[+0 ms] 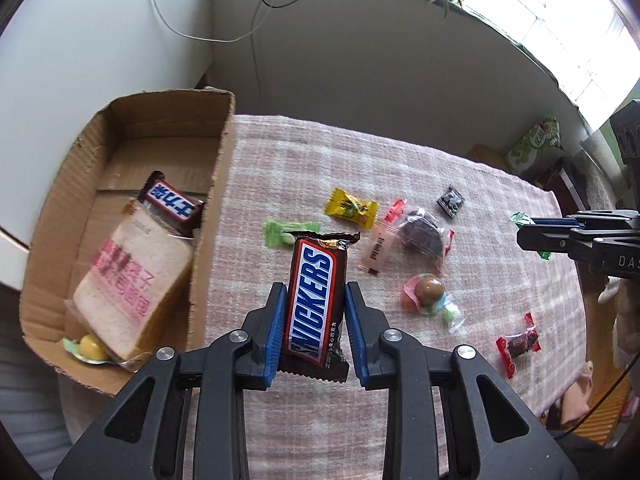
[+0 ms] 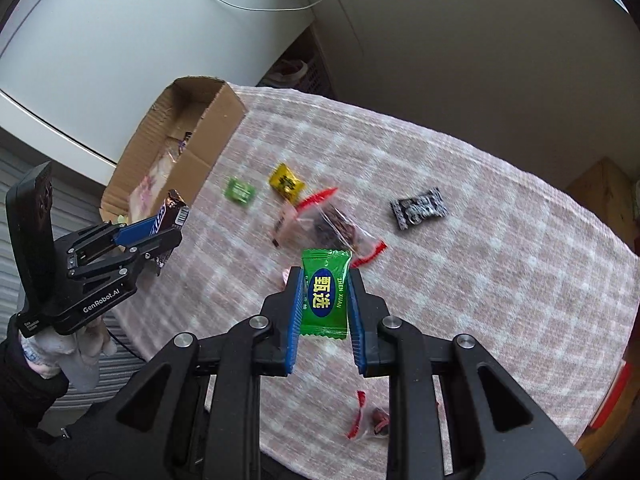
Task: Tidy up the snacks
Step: 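Grasp the Snickers bar with the left gripper while the right grasps the green-wrapped candy, then carry both snacks into the cardboard box and open both grippers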
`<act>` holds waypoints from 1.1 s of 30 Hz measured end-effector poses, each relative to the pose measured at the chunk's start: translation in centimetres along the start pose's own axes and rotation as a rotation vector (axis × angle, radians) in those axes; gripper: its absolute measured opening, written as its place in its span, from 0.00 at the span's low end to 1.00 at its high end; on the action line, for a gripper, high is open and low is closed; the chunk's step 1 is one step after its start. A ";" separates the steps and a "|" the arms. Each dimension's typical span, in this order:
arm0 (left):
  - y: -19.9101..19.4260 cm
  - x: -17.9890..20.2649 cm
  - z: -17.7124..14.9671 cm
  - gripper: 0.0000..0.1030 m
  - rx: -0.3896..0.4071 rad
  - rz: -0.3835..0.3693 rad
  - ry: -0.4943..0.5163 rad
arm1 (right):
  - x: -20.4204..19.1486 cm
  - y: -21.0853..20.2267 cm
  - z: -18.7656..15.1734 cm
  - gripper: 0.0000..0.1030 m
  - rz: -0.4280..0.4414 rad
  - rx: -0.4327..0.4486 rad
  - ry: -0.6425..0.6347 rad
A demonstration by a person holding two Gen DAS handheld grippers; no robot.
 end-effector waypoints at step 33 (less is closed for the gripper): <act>0.2 -12.9 0.1 0.27 0.023 0.190 -0.273 | -14.0 15.5 12.5 0.21 0.081 -0.112 -0.319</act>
Point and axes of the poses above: each gripper's, at about its wrist camera, not at the fingertips, and y roughly the way its jaws point, x to its right, z to its top, the point moved 3 cm from there along y, roughly the way its jaws point, and after that the axes turned 15 degrees about z, right-handed, at the moved point
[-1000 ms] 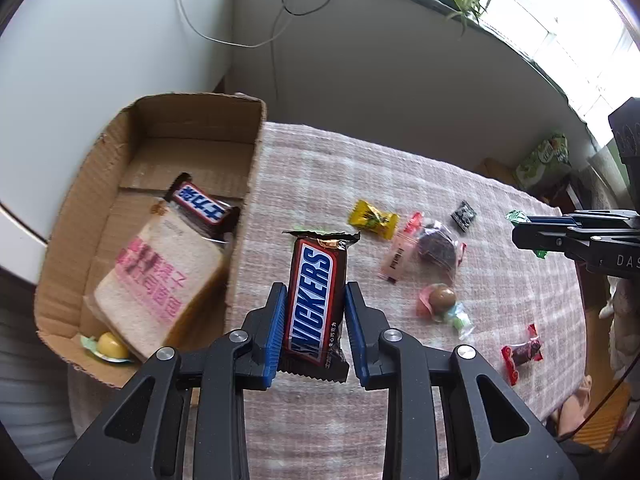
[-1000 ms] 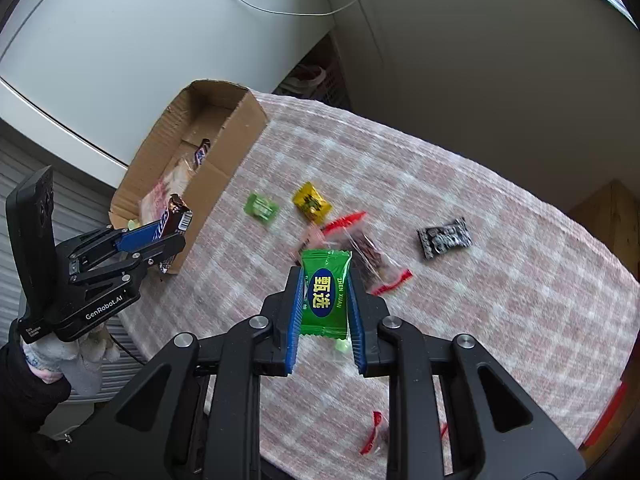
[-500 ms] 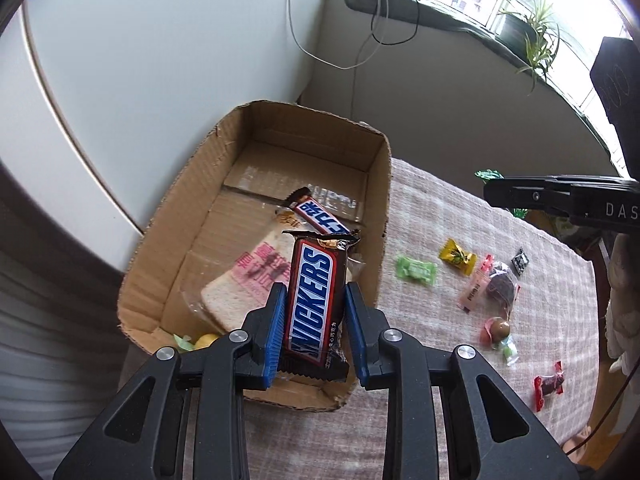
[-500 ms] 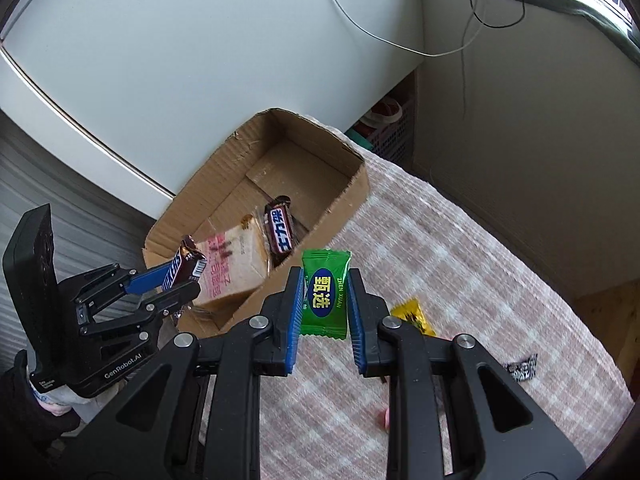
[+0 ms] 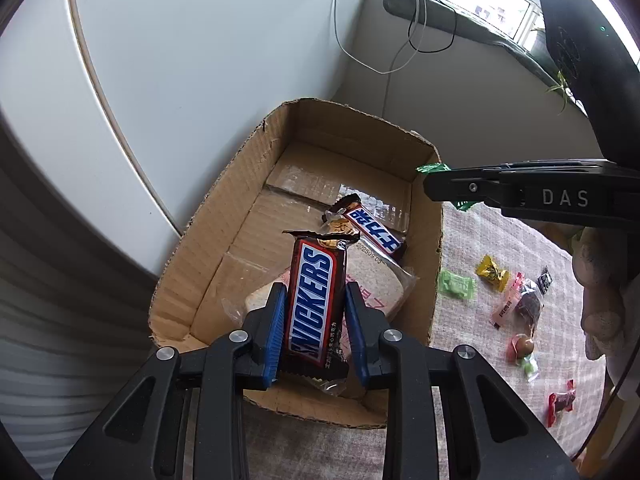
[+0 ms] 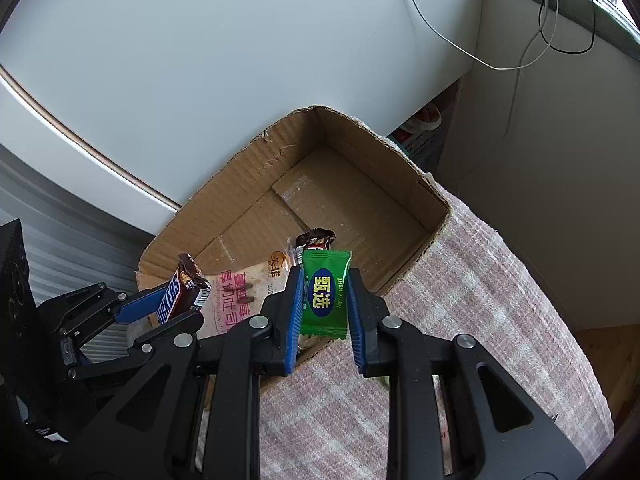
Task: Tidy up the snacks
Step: 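Carry both snacks into the cardboard box and open both grippers, then lift both grippers out of the box back over the table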
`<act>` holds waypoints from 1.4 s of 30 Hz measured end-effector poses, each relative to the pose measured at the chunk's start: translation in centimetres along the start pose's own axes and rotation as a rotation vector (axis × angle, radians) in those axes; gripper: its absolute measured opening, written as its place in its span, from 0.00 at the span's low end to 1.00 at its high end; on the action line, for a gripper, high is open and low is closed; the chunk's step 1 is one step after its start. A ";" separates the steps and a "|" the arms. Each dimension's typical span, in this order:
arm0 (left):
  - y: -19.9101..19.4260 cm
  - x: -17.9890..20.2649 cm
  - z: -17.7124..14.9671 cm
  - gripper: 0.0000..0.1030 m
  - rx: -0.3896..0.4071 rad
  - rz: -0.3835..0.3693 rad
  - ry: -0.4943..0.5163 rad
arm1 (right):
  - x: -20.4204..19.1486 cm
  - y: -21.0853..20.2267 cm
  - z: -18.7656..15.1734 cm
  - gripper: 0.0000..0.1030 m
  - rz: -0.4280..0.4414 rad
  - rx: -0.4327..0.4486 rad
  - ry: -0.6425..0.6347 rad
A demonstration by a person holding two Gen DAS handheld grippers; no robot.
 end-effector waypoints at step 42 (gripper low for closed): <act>-2.9 4.3 0.6 0.48 0.040 -0.085 0.057 | 4.0 -10.7 -4.7 0.74 -0.075 0.137 0.085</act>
Point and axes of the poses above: each gripper's, at about its wrist camera, not at the fingertips, and y roughly the way its jaws point, x to its right, z to its top, the point moved 3 cm from there along y, roughly the way its jaws point, and after that the axes turned 15 degrees about z, right-handed, at the moved point
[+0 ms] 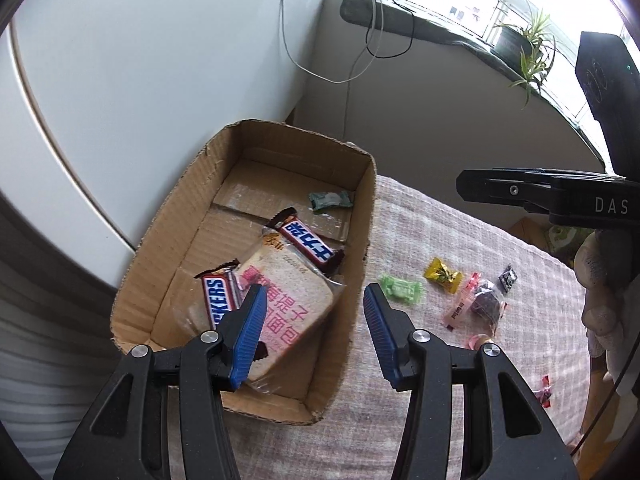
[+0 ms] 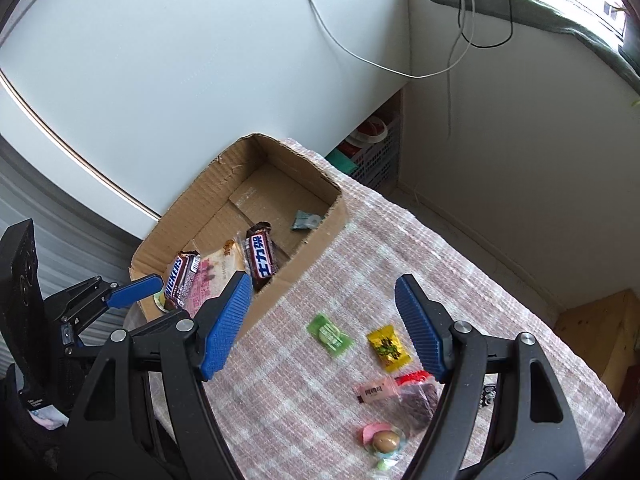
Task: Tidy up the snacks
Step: 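Lift both grippers out of the box back over the table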
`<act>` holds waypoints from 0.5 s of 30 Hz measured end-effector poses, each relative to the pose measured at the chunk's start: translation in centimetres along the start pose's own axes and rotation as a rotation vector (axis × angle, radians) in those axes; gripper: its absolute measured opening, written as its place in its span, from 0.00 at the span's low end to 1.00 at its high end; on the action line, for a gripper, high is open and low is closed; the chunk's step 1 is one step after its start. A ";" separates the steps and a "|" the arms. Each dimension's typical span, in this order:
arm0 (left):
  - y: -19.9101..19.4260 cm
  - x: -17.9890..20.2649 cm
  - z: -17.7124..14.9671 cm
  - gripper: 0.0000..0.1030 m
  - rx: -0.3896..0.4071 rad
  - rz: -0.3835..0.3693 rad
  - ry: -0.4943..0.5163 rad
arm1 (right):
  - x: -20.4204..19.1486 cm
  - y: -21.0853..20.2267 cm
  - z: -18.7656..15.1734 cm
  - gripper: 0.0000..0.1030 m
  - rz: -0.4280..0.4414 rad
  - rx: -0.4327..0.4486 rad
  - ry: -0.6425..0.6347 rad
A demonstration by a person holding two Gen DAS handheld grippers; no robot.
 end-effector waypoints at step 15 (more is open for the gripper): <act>-0.9 8.9 -1.5 0.48 -0.028 -0.128 0.170 | 7.0 -7.7 -9.9 0.74 -0.094 0.041 0.193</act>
Point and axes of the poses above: each gripper's, at about its wrist camera, not at the fingertips, and y roughly the way its jaws point, x to its right, z to its top, the point moved 3 cm from there along y, roughly the way its jaws point, and after that the axes turned 15 degrees about z, right-handed, at the moved point
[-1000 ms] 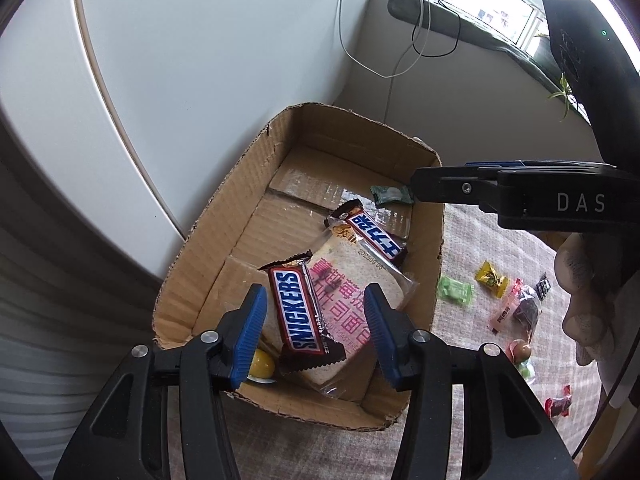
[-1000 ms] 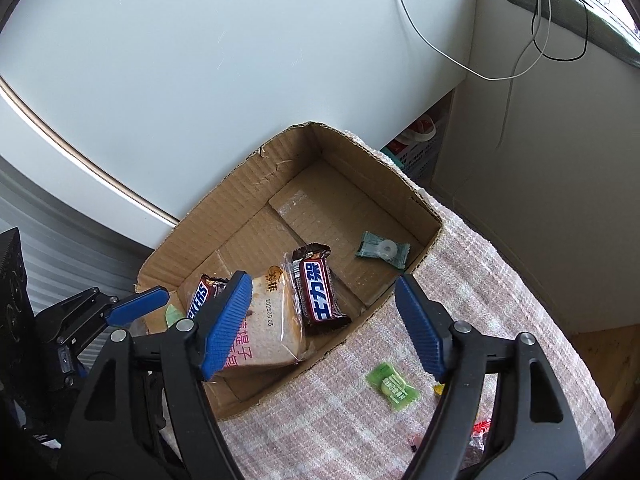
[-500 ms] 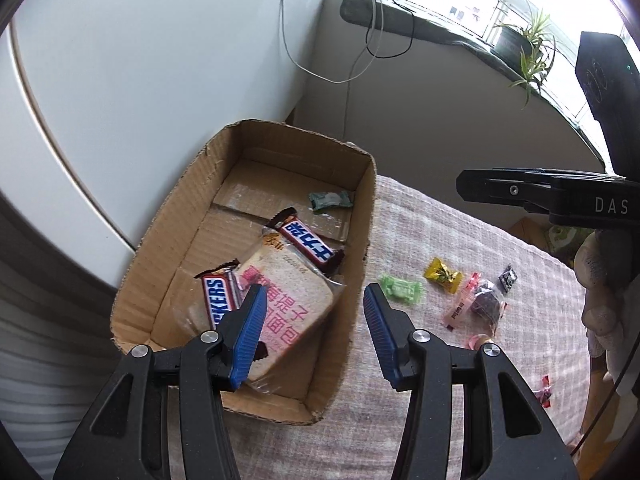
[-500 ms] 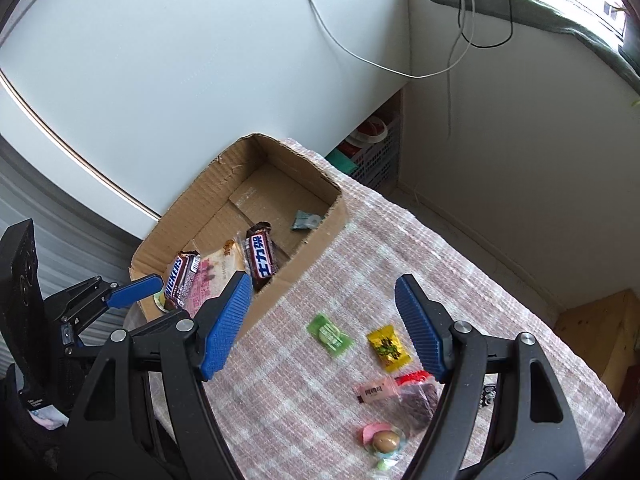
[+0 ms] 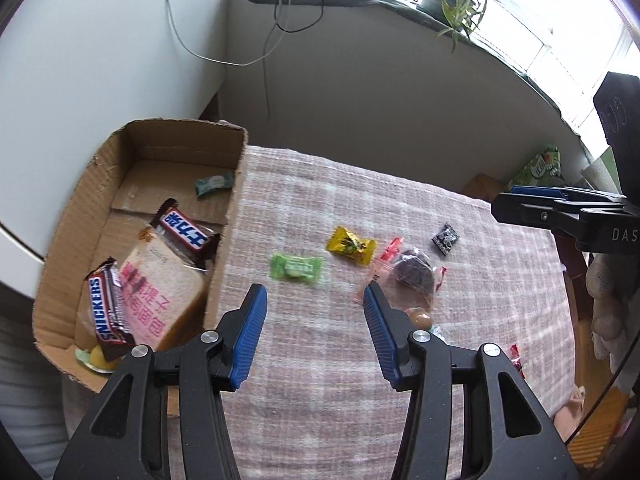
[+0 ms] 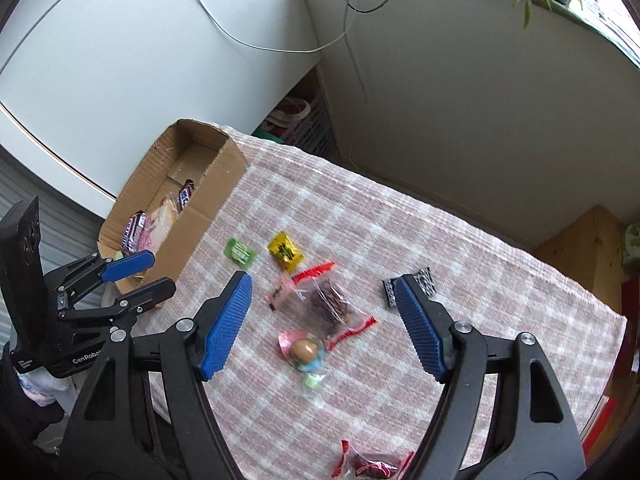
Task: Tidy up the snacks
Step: 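Lift both grippers out of the box back over the table, then grasp the brown round candy with the left gripper while the right grasps the small green candy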
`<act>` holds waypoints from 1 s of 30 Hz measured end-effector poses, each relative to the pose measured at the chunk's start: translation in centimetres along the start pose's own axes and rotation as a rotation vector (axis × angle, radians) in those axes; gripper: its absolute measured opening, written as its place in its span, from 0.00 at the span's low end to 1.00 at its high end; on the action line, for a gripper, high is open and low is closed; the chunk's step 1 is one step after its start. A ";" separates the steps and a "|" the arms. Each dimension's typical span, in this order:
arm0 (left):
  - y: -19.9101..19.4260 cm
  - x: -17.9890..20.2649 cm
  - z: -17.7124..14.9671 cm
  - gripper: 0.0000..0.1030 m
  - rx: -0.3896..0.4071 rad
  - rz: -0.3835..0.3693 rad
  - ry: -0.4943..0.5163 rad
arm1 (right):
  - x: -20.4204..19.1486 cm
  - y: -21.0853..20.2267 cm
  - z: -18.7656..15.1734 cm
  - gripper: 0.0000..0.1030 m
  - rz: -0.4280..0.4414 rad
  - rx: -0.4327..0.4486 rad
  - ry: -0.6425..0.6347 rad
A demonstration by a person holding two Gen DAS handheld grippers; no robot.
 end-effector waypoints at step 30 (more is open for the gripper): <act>5.8 10.9 -3.7 0.20 -0.167 -0.183 0.300 | 0.5 8.6 -9.7 0.33 0.044 -0.184 -0.039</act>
Point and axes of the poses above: each gripper's, at about its wrist camera, not at the fingertips, and y roughly the way its jaws point, x to its right, z to its top, the point moved 3 cm from there along y, roughly the way its jaws point, and after that the axes turned 15 degrees about z, right-handed, at the moved point
